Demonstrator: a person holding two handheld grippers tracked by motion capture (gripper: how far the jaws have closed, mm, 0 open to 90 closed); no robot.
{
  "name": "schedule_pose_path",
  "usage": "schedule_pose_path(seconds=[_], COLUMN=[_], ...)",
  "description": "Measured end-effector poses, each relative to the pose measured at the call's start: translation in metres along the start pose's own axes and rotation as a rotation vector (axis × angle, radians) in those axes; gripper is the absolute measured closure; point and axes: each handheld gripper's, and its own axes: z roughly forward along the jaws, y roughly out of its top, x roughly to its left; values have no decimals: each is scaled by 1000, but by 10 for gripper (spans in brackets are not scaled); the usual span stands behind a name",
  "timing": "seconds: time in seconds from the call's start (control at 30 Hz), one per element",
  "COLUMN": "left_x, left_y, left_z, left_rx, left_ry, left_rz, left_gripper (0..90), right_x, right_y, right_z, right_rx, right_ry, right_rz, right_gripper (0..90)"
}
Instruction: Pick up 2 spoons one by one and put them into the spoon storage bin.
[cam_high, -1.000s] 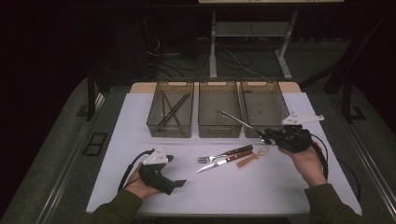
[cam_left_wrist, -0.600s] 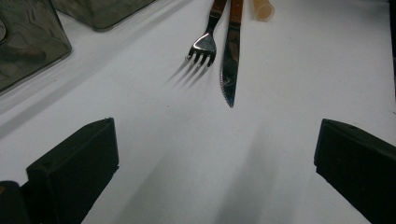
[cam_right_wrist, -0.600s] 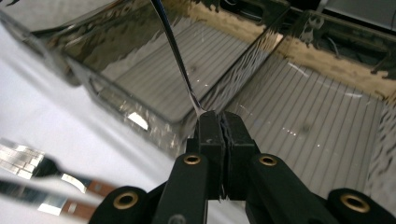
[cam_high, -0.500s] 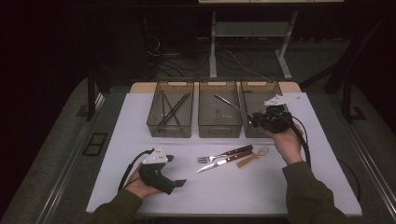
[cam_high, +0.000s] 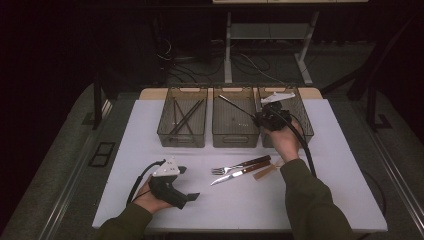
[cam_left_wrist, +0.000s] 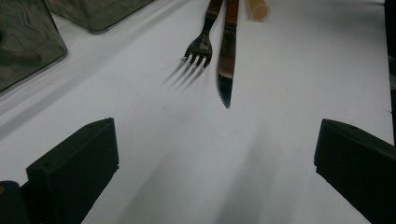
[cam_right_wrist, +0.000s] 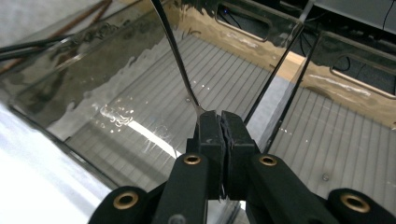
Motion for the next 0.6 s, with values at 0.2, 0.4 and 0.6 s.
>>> schedule_pose_path(seconds=[0.2, 0.4, 0.6], left_x=[0, -1, -1], left_y=[0, 0, 0], left_z=[0, 0, 0], left_rx=[1, 1, 1], left_ry=[-3, -4, -4], left_rz=[2, 1, 2], left_gripper=[0, 0, 0], right_x=[3, 9, 11], right_y=[-4, -7, -9], right_z=[15, 24, 26], right_rx=[35, 55, 46], right_ry=[6, 18, 27], right_rz=[18, 7, 10], right_gripper=[881, 877, 762])
